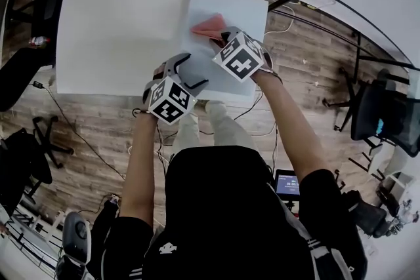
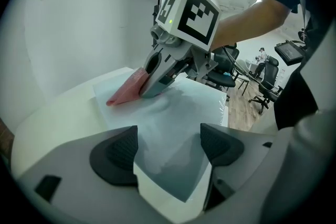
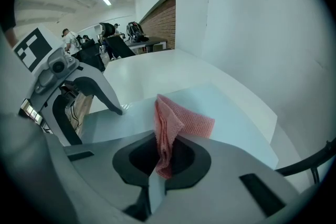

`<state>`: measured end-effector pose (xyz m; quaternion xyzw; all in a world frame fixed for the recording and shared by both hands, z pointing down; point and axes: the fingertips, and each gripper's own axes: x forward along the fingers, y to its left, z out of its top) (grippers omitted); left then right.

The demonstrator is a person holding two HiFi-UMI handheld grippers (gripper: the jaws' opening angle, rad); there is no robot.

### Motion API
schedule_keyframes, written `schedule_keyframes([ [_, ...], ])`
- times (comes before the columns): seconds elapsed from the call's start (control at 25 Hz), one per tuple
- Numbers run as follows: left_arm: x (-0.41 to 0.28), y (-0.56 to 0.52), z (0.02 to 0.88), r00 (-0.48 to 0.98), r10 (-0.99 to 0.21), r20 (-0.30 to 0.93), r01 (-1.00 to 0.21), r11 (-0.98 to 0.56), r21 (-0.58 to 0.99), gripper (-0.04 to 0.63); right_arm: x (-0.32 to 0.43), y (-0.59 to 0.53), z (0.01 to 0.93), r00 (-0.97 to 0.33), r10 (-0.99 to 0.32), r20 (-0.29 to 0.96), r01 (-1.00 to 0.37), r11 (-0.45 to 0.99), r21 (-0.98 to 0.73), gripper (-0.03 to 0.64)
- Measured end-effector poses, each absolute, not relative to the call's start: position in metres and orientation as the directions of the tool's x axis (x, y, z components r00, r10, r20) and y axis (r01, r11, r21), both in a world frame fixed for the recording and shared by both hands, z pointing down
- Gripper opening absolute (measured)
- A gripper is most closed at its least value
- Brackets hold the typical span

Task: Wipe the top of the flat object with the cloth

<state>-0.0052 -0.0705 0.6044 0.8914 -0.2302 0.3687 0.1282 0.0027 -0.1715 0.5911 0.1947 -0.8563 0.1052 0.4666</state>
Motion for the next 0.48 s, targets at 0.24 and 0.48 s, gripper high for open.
schedule_keyframes([
  [0.24, -0.005, -0.071, 0.605, 0.622, -0.318, 0.715, -0.507, -0.860, 0.058, 0.370, -0.017, -0.180, 0.591, -0.506, -0.227, 0.832, -0.412, 0.911, -0.002, 0.043],
  [0.48, -0.007, -0.070, 0.605, 0.623, -0.319, 0.714, -0.507, -0.860, 0.058, 0.370, -0.034, -0.188, 0.590, -0.523, -0.226, 0.822, -0.405, 0.914, -0.006, 0.043],
])
